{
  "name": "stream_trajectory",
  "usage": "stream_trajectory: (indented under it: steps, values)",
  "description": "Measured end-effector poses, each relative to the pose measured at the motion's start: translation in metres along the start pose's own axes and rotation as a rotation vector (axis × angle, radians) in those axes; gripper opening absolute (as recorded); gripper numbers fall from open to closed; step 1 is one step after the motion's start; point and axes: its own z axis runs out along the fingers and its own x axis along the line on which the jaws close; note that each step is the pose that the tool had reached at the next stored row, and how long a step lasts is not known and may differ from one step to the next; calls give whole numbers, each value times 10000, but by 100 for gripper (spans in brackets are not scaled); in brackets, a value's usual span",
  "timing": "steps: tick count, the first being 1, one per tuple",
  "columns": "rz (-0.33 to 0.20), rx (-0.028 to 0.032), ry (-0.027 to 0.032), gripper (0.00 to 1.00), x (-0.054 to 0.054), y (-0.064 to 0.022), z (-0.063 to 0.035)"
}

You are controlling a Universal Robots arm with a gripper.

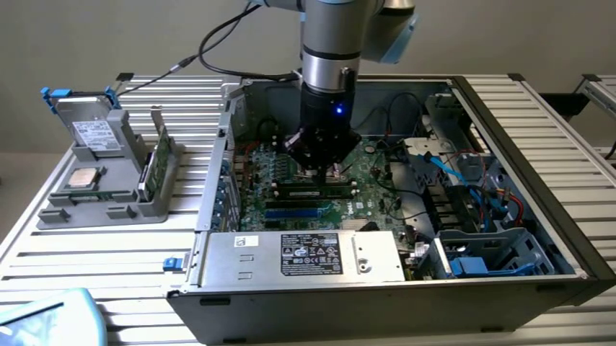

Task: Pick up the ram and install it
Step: 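Press down the ram until it locks into place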

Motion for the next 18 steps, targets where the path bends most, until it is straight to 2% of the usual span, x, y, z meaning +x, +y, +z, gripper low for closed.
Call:
stream_trajectory:
  steps: [16,18]
  values:
    - [2211,-125,104,10,-3,4,33]
    - [2439,-137,98,10,-3,5,34]
